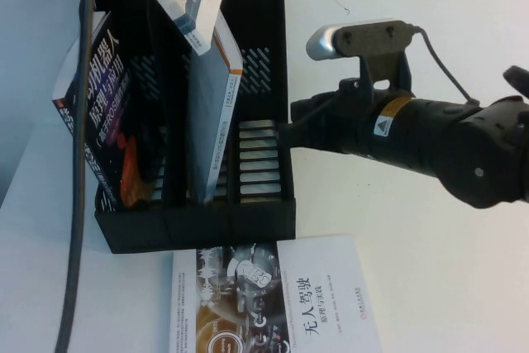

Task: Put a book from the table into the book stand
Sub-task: Place the book on the book shelf

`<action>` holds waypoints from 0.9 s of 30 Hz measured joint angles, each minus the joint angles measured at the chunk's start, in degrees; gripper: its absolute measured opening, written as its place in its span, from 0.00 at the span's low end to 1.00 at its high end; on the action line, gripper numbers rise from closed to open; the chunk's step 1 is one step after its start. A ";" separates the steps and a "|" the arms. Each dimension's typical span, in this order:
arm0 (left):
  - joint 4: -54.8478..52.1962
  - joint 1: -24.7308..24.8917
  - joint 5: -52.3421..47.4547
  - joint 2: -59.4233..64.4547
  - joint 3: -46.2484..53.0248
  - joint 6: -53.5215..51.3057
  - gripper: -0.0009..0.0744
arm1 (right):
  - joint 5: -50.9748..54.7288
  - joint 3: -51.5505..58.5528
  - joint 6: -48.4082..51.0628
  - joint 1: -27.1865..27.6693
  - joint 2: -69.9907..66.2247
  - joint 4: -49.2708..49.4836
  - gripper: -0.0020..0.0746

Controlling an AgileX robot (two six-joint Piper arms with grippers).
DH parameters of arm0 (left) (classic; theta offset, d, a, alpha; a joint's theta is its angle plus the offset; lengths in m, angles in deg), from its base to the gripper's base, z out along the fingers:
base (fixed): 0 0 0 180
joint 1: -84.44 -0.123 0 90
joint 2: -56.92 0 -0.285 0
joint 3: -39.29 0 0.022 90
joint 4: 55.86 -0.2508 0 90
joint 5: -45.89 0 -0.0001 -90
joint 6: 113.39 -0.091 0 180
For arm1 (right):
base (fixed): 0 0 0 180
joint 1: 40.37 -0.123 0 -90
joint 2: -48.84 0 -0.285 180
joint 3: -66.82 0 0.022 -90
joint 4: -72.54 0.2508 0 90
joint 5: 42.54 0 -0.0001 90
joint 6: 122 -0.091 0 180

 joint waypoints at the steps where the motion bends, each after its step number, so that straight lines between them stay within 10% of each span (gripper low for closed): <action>1: -0.55 0.00 -0.28 0.00 -0.76 0.13 0.17 | -0.18 -1.20 0.14 -0.13 -1.05 0.00 0.04; 27: -2.31 0.00 -2.52 -0.60 -3.92 0.89 0.17 | -1.07 -24.98 1.56 -11.35 -19.50 -13.69 0.04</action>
